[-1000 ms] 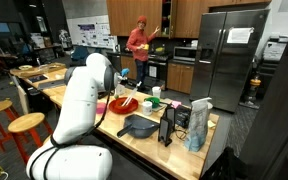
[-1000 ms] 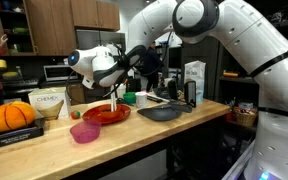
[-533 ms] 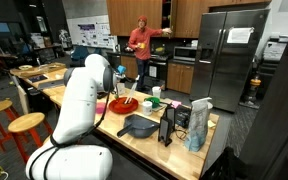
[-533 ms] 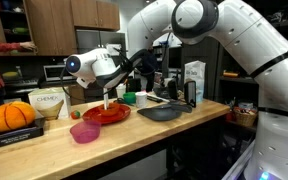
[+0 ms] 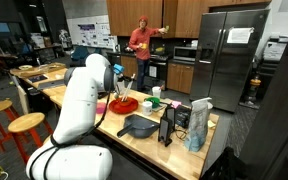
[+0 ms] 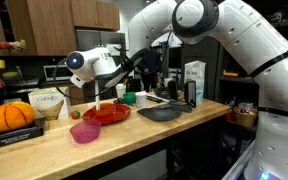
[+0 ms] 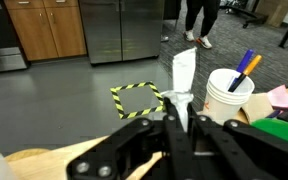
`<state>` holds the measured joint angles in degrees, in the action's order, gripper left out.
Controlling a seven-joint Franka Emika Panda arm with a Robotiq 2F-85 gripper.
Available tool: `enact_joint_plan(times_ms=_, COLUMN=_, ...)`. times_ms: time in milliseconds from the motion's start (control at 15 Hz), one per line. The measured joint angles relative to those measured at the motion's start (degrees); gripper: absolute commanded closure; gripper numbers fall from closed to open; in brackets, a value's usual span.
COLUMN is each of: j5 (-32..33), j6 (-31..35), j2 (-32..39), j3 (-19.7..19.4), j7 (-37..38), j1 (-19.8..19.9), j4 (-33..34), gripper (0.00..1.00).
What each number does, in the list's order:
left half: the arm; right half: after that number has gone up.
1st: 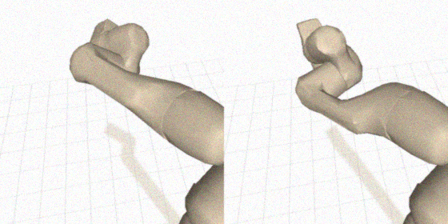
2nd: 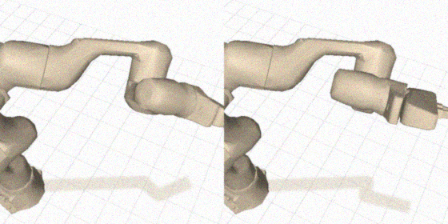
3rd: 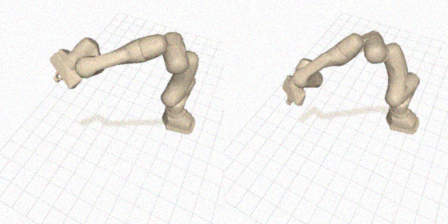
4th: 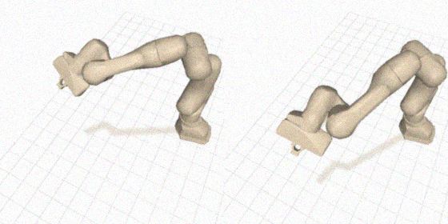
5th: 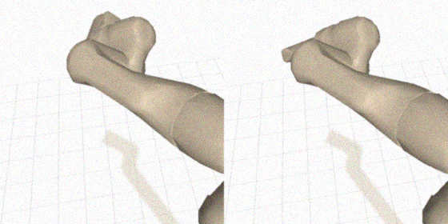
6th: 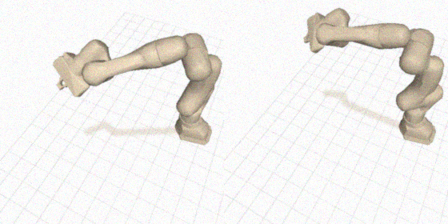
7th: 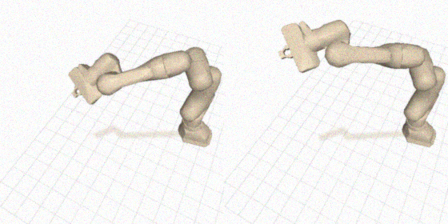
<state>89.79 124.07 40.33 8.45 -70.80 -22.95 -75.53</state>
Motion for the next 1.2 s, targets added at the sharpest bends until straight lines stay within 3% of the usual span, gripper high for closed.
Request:
enact_joint_plan(times_ms=200, j5=-3.81, j6=-1.13, j2=-0.11, j3=0.37, j7=-5.00, j1=0.36, j4=-0.05, gripper=0.98)
enact_joint_plan(times_ms=467, j5=-4.66, j6=-8.72, j2=-0.20, j3=-0.12, j7=-7.61, j1=-0.17, j4=-0.03, gripper=0.98)
enact_joint_plan(times_ms=800, j5=0.28, j6=-16.00, j2=0.23, j3=-1.26, j7=-7.12, j1=-1.42, j4=-0.04, gripper=0.98)
enact_joint_plan(times_ms=1200, j5=7.86, j6=-13.98, j2=1.13, j3=-1.26, j7=0.35, j1=-1.70, j4=-0.11, gripper=0.98)
